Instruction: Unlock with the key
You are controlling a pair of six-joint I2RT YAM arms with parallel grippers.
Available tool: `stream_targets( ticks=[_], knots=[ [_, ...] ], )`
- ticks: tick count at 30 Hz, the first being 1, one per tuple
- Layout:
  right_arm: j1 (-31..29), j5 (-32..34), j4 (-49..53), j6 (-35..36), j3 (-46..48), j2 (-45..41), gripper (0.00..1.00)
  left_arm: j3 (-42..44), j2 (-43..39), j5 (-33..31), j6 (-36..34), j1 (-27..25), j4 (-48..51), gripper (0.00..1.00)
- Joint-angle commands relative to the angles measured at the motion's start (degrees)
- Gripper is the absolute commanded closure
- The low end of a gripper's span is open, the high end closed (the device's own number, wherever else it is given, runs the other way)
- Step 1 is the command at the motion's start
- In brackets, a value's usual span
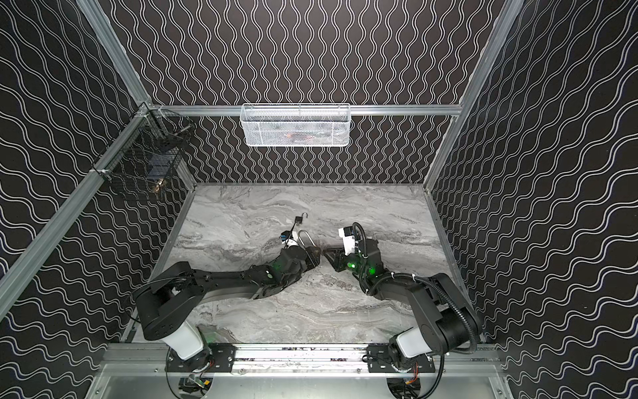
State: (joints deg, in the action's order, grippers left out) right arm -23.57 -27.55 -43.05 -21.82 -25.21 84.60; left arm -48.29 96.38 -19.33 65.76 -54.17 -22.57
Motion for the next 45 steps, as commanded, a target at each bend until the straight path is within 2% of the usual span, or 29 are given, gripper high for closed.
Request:
stream_targets(
  ticks=[1, 3, 5, 8, 10, 14, 18, 23, 27, 39, 45],
  knots=[
    [-0.1, -0.9, -3.7, 0.6, 0.7, -0.7, 0.72, -0.3, -0.6, 0.6, 0.5, 0.9, -4.0, 0.64],
    [-0.1, -1.3, -4.1, 1.0, 0.9, -1.1, 0.69, -0.7, -0.8, 1.1, 0.2, 1.8, -3.8, 0.65],
    [-0.1, -1.4, -4.5, 1.2, 1.3, -1.6, 0.62, -1.1, -1.3, 1.5, -0.3, 2.6, -3.2, 0.64],
    [-0.1, -1.4, -5.5, 1.2, 1.9, -2.1, 0.39, -2.1, -2.0, 1.9, -1.4, 3.6, -1.4, 0.64],
    [-0.2, -2.0, -5.9, 1.5, 2.0, -2.3, 0.3, -2.5, -2.3, 2.6, -1.7, 4.1, -1.2, 0.64],
    [-0.2, -1.8, -5.8, 1.7, 1.9, -2.2, 0.27, -2.8, -1.9, 4.9, -1.4, 4.3, -1.9, 0.64],
    [-0.3, -1.7, -5.8, 1.8, 1.8, -2.2, 0.27, -2.5, -0.6, 10.4, 1.1, 4.2, -4.4, 0.64],
    [-1.1, -1.6, -5.1, 2.5, 1.3, -2.0, 0.31, -1.0, 1.0, 15.2, 5.8, 4.3, -8.8, 0.64],
    [-1.9, -0.7, -3.3, 3.4, 0.3, -1.5, 0.43, -0.3, 2.3, 16.5, 8.4, 4.2, -12.5, 0.64],
    [-3.2, 2.4, -2.0, 3.6, 0.1, -2.0, 0.61, -1.2, 1.3, 17.3, 9.4, 3.5, -11.1, 0.63],
    [-3.1, 2.8, -2.7, 3.4, 0.6, -2.5, 0.78, -0.6, 1.4, 17.5, 9.8, 3.3, -11.3, 0.63]
  ],
)
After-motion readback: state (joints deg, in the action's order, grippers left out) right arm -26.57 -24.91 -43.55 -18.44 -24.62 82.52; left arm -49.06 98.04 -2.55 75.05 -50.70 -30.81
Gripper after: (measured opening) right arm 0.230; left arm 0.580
